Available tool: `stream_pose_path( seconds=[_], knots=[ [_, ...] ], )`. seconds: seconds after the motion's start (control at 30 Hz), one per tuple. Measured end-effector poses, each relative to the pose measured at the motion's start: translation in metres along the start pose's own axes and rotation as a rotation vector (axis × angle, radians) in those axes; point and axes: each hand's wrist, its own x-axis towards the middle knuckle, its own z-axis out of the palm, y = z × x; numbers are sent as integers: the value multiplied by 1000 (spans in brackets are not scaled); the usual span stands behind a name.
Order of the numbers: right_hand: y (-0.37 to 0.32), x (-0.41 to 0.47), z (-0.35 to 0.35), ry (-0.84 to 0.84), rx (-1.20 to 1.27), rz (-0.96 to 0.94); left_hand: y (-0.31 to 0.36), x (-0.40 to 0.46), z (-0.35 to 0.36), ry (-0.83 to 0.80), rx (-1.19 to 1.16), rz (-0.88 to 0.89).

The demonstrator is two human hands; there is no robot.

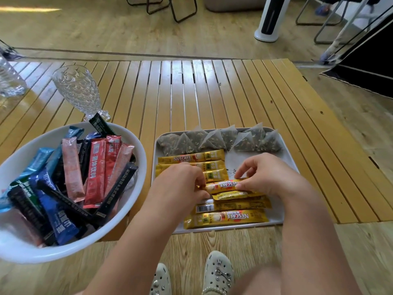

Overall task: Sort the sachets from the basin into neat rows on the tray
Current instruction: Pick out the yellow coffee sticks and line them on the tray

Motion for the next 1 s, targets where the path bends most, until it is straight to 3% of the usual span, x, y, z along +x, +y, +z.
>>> stream_pose_path(
  seconds=[0.3, 0.47, 0.53, 0.67, 0.77, 0.87, 1.0],
  knots=[
    [-1, 0, 2, 53, 7, -110, 6, -1, -2, 119, 22, 95],
    [-2, 1, -10, 522, 418, -336, -4, 0, -18, 266, -187, 106],
    [-6, -2, -11, 404, 595, -327, -11, 2, -25, 439, -181, 152],
    [-18, -13, -4, -57, 495, -328, -21, 4, -30, 664, -93, 229],
    [-33, -16, 5, -166, 584, -396, -21, 4, -29, 747, -136, 237],
    [-41, -12, 14, -104, 622, -386, -10, 2, -27, 687, -354, 115],
    [-47, -8, 20, -5, 702, -382, -3, 4, -20, 397, -594, -10]
  ],
)
